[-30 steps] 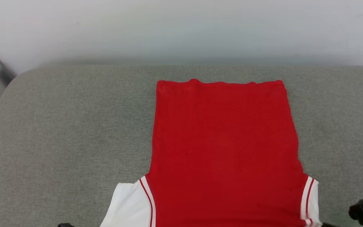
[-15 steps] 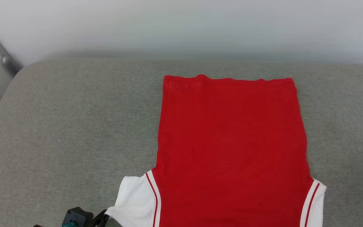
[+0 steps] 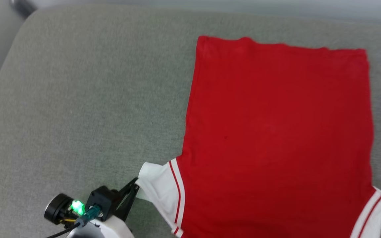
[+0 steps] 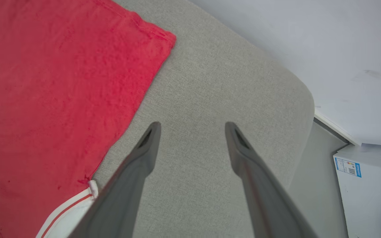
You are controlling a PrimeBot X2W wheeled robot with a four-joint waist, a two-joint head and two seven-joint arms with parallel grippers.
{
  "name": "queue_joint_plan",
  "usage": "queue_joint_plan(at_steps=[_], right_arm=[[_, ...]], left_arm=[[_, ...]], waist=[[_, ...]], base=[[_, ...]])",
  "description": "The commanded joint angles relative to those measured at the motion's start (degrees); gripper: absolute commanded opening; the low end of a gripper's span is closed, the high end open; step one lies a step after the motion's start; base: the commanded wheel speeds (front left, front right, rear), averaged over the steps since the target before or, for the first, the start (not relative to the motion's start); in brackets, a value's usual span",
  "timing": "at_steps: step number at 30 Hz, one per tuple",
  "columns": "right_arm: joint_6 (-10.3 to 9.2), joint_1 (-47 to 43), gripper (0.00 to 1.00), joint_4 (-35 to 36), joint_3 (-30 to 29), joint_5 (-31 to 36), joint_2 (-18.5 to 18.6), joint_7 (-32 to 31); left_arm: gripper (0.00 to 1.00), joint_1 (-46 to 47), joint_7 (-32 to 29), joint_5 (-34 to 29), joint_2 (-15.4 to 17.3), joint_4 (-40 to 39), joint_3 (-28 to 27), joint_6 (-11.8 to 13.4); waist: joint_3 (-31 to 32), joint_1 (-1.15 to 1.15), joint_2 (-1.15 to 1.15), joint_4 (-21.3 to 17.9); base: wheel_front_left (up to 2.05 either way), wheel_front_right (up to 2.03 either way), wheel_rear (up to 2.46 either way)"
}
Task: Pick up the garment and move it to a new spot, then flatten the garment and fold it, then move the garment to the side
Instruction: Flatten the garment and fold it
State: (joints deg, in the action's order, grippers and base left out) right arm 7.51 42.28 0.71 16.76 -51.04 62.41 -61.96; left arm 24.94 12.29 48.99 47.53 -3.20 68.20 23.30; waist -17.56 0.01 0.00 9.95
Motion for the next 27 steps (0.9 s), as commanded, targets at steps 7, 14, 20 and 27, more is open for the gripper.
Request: queue_joint_plan(at_steps=[7, 14, 20, 27], right_arm=[[-0.05, 14.4, 1.00, -3.7, 1.8, 5.3, -2.4, -14.2], [-0.05, 20.4, 1.00, -7.8, 2.6, 10.3, -5.8, -17.6], [-0.05, 18.3, 1.00, -9.5, 4.0, 11.0, -6.1, -17.3], [-0.05, 12.7, 0.00, -10.9, 5.7, 9.8, -5.8, -15.1]], left_arm=[[0.00, 5.0, 0.9, -3.2, -2.5, -1.4, -1.2, 0.2], [0.00, 7.3, 0.9, -5.1, -4.9, -1.3, -1.3, -0.1], [0.00, 8.1, 0.7, -5.9, -5.7, -0.9, -1.2, 0.2], [0.00, 7.6, 0.8, -5.9, -5.4, -0.7, -1.4, 0.7]], waist=[[-14.2, -0.01, 0.00, 6.6], [-20.3, -0.01, 0.00, 9.5], [-22.7, -0.01, 0.00, 10.8], [-22.7, -0.01, 0.00, 11.0]], base=[[0.00, 0.00, 0.00], [0.00, 0.00, 0.00], [0.00, 0.00, 0.00], [0.00, 0.00, 0.00]])
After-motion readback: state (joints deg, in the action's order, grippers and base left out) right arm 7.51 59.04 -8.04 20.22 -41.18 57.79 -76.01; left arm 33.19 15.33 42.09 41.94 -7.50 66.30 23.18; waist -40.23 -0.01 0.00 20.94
